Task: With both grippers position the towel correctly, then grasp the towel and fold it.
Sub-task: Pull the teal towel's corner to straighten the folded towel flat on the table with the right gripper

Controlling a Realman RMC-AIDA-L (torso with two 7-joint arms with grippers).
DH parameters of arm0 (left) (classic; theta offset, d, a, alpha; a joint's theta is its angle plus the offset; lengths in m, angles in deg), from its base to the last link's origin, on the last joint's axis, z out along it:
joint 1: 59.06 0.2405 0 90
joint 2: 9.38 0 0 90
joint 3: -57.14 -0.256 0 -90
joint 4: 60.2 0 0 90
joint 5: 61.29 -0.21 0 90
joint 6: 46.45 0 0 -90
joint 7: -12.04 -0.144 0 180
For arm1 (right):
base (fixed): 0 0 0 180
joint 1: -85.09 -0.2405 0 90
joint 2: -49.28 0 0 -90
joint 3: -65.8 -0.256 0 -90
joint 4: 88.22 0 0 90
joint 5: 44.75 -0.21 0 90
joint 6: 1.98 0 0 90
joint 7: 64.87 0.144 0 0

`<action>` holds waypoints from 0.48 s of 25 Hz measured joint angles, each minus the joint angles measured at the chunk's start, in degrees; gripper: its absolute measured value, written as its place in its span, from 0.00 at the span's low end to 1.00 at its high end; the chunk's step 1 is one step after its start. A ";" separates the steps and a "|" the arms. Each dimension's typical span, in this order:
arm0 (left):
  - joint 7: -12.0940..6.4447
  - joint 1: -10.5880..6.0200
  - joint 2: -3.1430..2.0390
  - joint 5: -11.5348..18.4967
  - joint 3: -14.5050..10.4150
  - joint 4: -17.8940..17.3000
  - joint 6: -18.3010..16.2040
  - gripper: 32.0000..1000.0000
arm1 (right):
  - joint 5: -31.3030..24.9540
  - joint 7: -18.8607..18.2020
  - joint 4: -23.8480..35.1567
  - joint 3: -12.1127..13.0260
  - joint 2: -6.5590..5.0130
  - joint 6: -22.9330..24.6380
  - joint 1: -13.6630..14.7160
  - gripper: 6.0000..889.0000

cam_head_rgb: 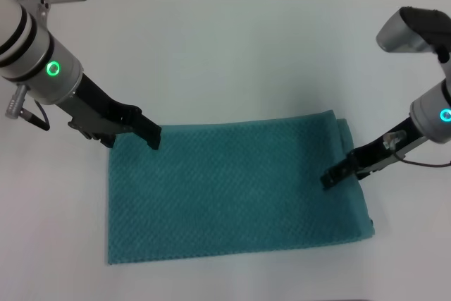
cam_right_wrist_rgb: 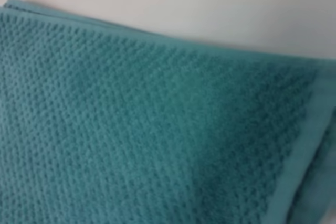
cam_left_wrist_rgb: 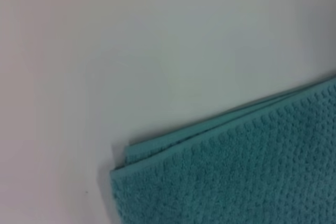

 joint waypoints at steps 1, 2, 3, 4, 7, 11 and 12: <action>0.00 0.01 0.00 0.00 0.02 0.00 0.00 0.89 | 0.42 0.33 0.82 -0.01 -0.03 -0.38 0.00 0.94; 0.00 0.04 0.00 0.00 0.07 0.00 0.02 0.89 | 1.02 0.72 1.85 -0.02 -0.04 -0.90 0.01 0.96; 0.00 0.08 0.00 0.00 0.10 0.00 0.04 0.89 | 1.53 1.06 2.77 -0.04 -0.04 -1.37 0.02 0.97; 0.00 0.13 0.00 0.00 0.15 0.00 0.06 0.89 | 1.87 1.26 3.57 -0.06 -0.04 -1.93 0.04 0.97; 0.00 0.19 -0.03 0.00 0.18 0.00 0.13 0.89 | 2.31 1.99 6.39 -0.08 -0.12 -4.10 0.05 0.97; 0.00 0.25 -0.11 0.00 0.17 0.10 0.18 0.89 | 2.93 2.84 9.90 -0.26 -0.76 -6.72 -0.02 0.96; -0.01 0.31 -0.13 0.00 0.17 0.12 0.18 0.89 | 2.98 2.96 10.37 -0.32 -0.91 -7.13 -0.07 0.96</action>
